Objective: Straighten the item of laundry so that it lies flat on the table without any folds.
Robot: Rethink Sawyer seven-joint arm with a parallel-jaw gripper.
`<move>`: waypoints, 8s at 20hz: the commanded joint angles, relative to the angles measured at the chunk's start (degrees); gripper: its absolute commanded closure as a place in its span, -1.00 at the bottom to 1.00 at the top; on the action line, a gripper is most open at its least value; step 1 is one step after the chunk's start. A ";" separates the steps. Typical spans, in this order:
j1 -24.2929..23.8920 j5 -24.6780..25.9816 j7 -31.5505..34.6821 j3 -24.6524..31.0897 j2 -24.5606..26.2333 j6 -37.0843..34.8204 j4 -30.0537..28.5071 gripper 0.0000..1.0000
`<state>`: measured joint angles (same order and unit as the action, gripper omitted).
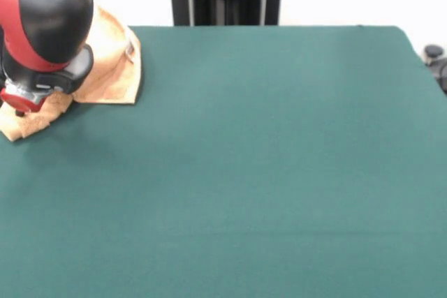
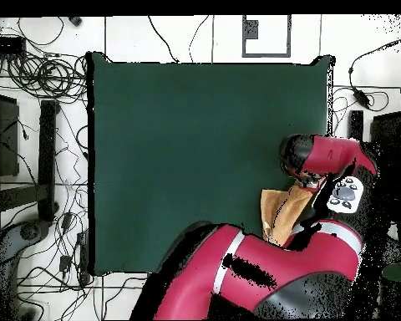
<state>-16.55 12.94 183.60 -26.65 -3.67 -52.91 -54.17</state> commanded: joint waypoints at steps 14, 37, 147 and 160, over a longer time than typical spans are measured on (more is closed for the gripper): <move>4.03 0.91 -7.47 7.20 2.03 -0.83 -4.31 -1.00; 3.89 1.72 -5.17 8.09 2.18 4.89 -6.28 1.00; -5.75 16.80 -10.58 24.46 -20.27 23.57 -30.71 -1.00; -3.06 9.67 -10.19 23.67 -25.27 -2.09 -29.53 -1.00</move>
<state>-23.09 26.19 183.59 -8.69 -28.03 -41.58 -81.14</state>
